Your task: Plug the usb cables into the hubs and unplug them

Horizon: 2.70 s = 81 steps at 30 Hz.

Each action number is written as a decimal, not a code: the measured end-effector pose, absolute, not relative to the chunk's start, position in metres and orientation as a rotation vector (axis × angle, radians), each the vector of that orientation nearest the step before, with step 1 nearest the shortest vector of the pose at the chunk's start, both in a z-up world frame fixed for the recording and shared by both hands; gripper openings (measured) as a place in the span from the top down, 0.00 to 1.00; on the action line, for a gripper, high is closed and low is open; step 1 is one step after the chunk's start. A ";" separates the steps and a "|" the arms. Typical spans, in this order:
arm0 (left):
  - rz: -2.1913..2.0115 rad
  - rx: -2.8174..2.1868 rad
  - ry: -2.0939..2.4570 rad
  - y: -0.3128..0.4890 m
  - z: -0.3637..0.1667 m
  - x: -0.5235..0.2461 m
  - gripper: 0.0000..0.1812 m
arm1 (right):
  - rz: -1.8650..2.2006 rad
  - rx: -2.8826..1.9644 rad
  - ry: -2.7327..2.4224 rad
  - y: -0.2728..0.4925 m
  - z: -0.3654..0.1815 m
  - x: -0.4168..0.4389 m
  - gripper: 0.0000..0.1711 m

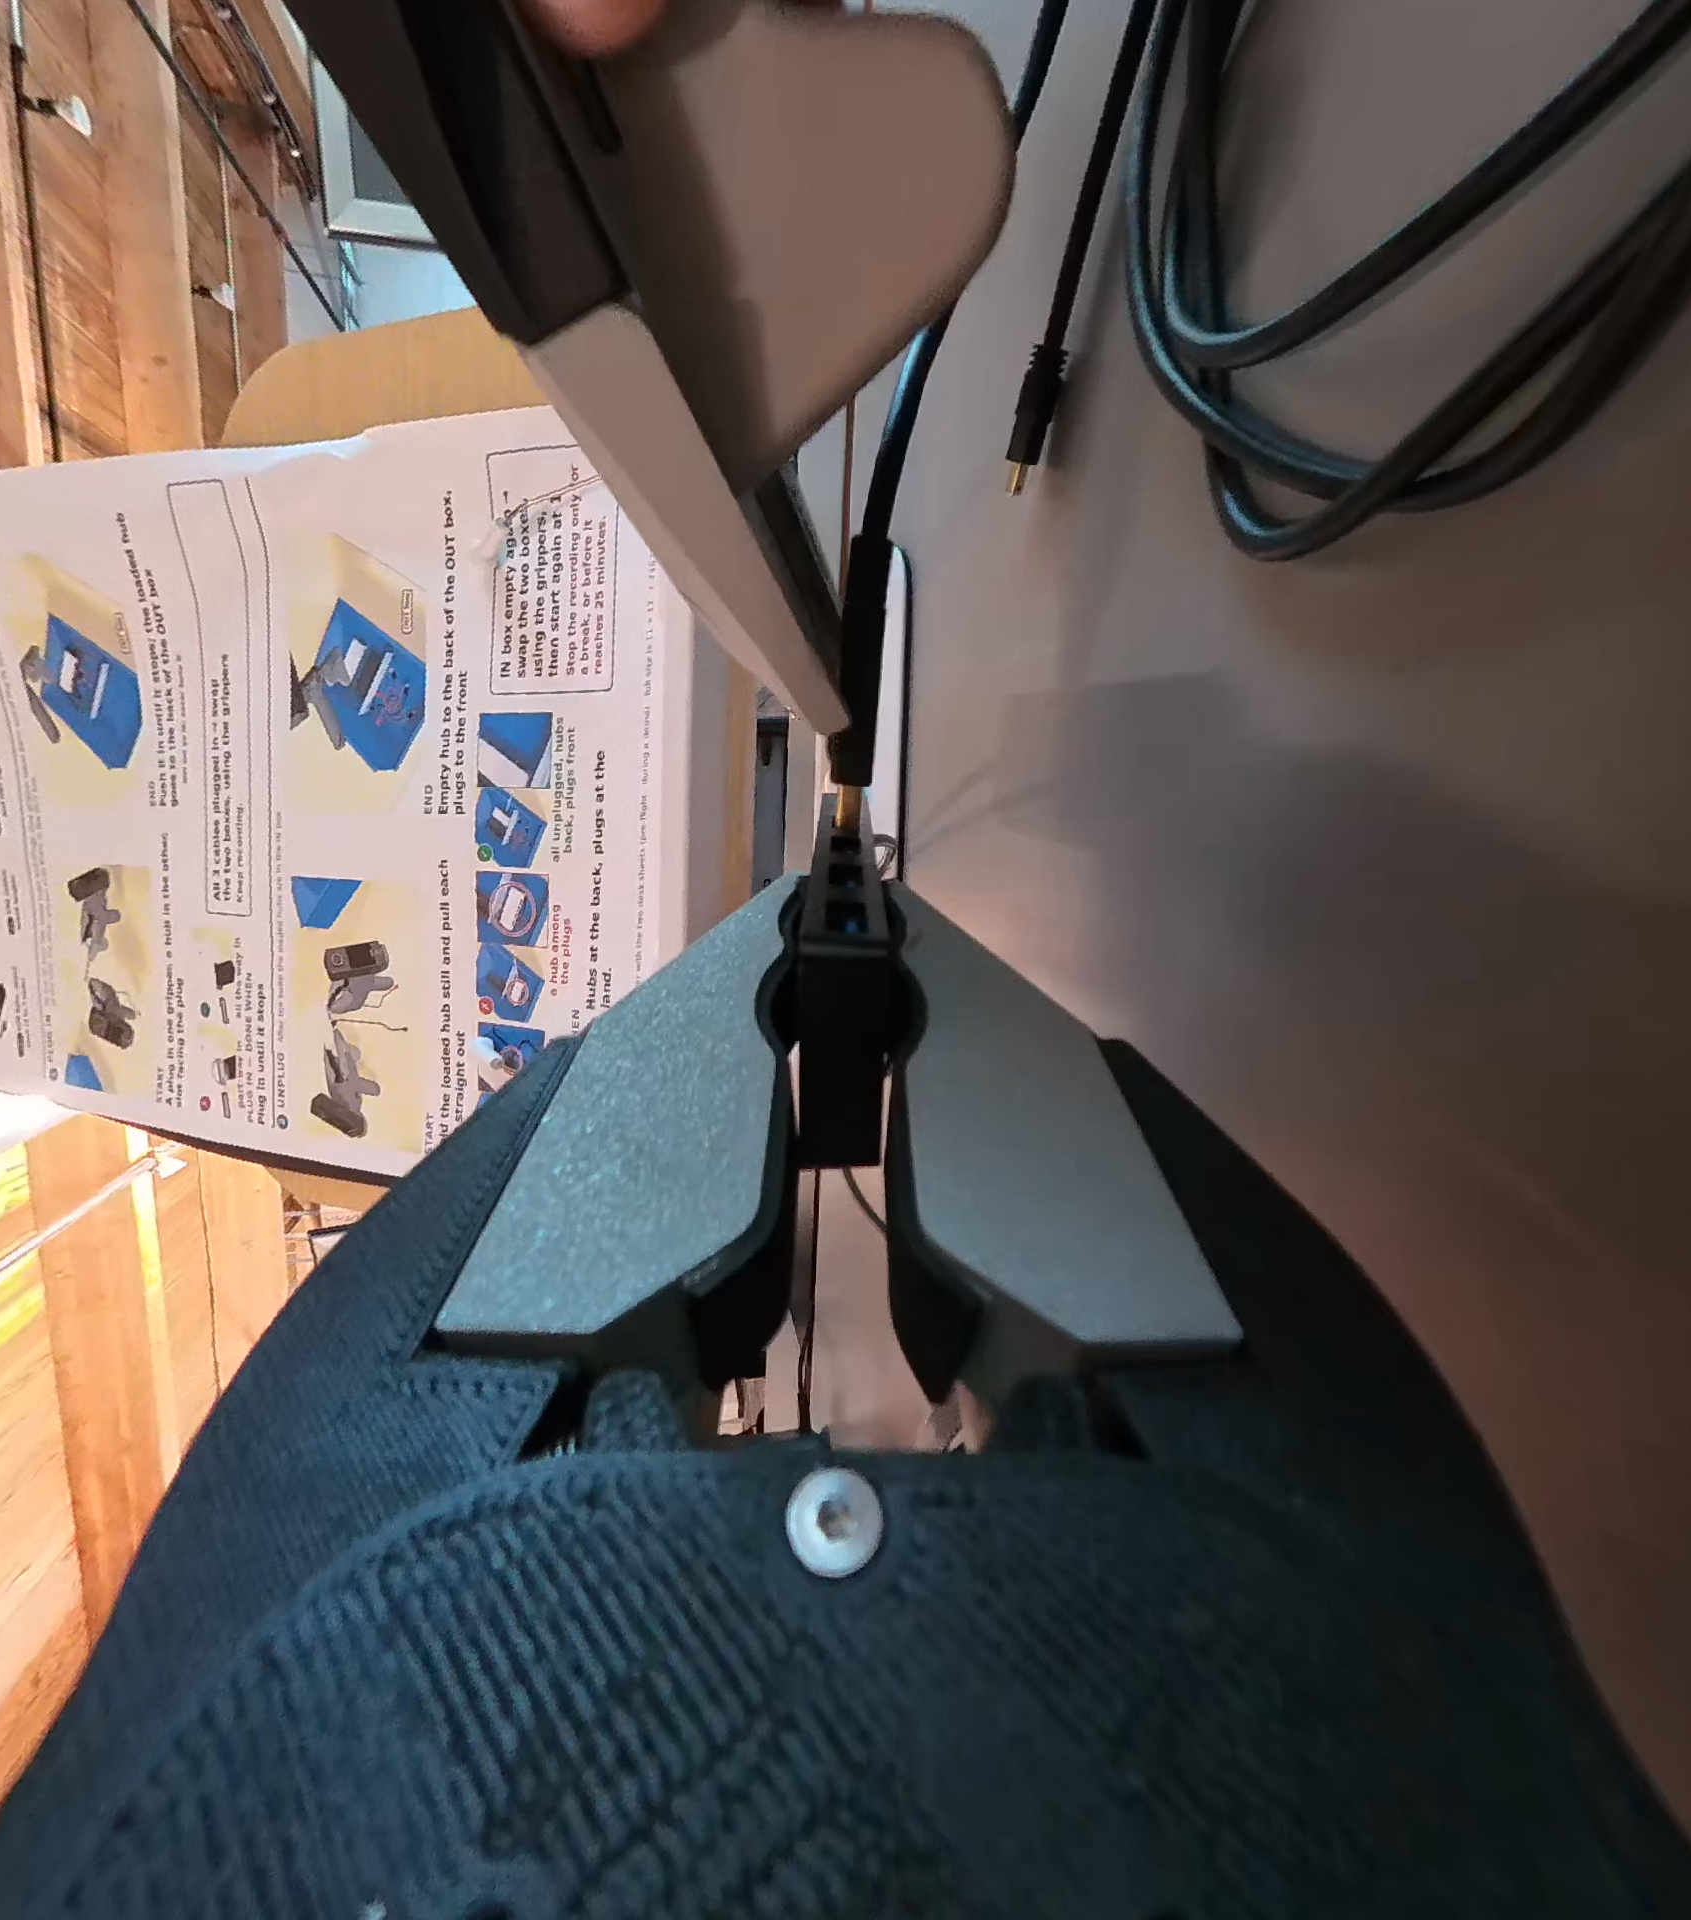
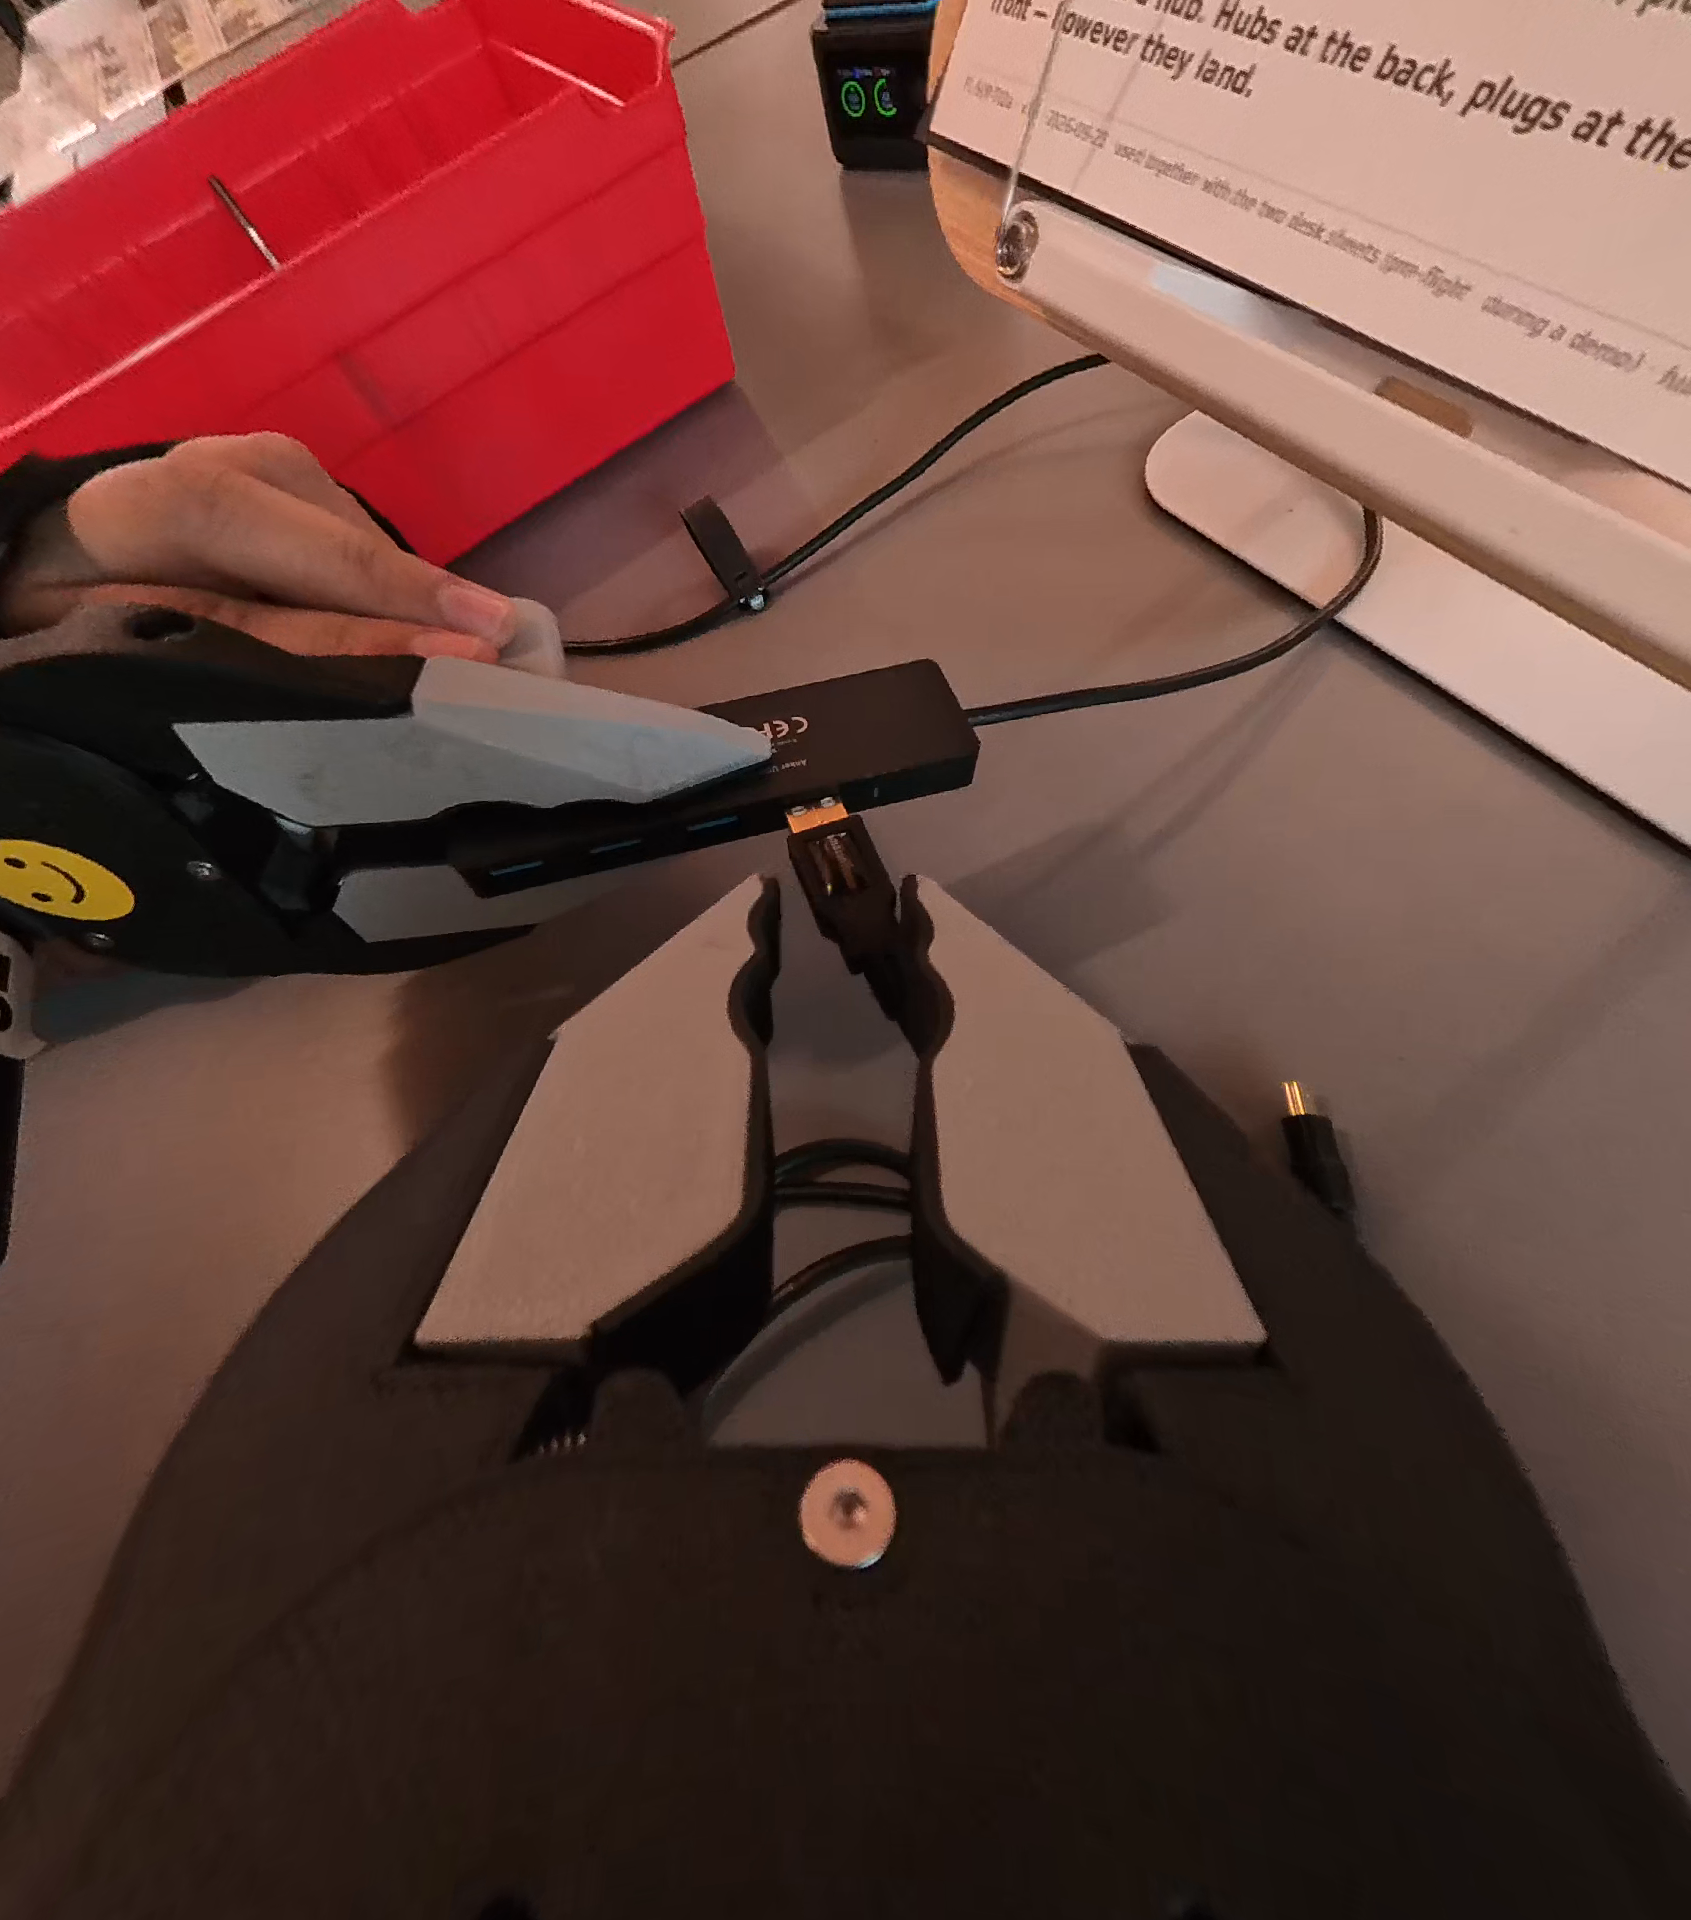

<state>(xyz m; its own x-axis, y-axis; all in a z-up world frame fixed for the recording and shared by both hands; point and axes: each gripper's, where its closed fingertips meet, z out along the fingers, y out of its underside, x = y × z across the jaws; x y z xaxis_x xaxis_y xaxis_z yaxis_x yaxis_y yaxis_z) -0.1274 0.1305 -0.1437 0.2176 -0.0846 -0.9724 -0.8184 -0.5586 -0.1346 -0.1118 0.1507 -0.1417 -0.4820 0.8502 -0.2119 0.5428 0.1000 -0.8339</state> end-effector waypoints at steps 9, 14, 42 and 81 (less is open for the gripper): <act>1.382 -1.825 0.820 0.129 -0.142 -0.129 0.96 | 1.152 -1.238 -2.138 0.156 -0.143 -0.106 0.85; 1.372 -1.813 0.846 0.129 -0.142 -0.125 0.96 | 1.097 -1.209 -2.166 0.154 -0.150 -0.106 0.92; 1.251 -1.763 0.826 0.131 -0.136 -0.101 0.96 | 1.263 -1.152 -2.228 0.149 -0.141 -0.095 0.93; 1.135 -1.818 0.762 0.130 -0.145 -0.105 0.95 | 1.493 -1.073 -2.314 0.141 -0.141 -0.082 0.94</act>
